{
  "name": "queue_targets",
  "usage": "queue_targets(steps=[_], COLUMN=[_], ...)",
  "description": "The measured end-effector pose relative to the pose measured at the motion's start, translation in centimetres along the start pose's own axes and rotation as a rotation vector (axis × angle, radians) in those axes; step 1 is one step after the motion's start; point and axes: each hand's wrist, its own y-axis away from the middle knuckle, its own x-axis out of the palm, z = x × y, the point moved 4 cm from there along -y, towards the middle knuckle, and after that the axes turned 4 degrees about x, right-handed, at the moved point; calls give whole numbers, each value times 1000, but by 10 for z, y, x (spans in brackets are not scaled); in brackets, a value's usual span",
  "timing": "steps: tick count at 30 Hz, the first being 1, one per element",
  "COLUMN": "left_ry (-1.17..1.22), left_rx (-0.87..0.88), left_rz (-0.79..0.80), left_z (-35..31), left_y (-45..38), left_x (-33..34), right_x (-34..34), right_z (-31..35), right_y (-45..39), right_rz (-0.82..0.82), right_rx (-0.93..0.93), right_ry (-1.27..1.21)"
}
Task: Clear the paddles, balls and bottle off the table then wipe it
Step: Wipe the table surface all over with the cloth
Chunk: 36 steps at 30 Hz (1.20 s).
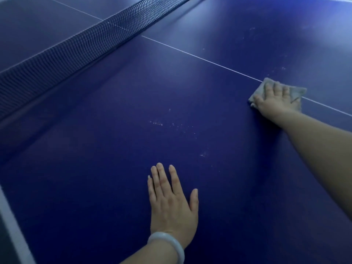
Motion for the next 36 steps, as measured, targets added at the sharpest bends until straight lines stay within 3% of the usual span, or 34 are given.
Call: queue_targets(steps=[3, 6, 9, 11, 15, 18, 23, 26, 31, 36], left_ry=[-14, -18, -1, 32, 33, 52, 59, 83, 142, 156], left_rx=[-5, -1, -15, -16, 8, 0, 10, 17, 38, 41], left_rz=[20, 19, 26, 15, -6, 4, 51, 44, 35, 88], left_z=[-1, -2, -1, -1, -2, -1, 0, 0, 3, 6], left_y=[0, 0, 0, 0, 0, 1, 1, 1, 2, 1], left_x=[0, 0, -2, -2, 1, 1, -1, -2, -2, -6], right_x=[9, 37, 63, 58, 38, 48, 81, 74, 82, 103], right_z=[54, 108, 107, 70, -30, -41, 32, 40, -14, 18], right_y=[23, 89, 144, 139, 132, 175, 218, 213, 265, 301], right_rz=[-9, -10, 30, 8, -40, -90, -84, -36, -102, -105], right_rx=[-141, -468, -728, -644, -178, -29, -125, -222, 3, 61], right_ry=[43, 119, 120, 102, 31, -19, -14, -8, 8, 22])
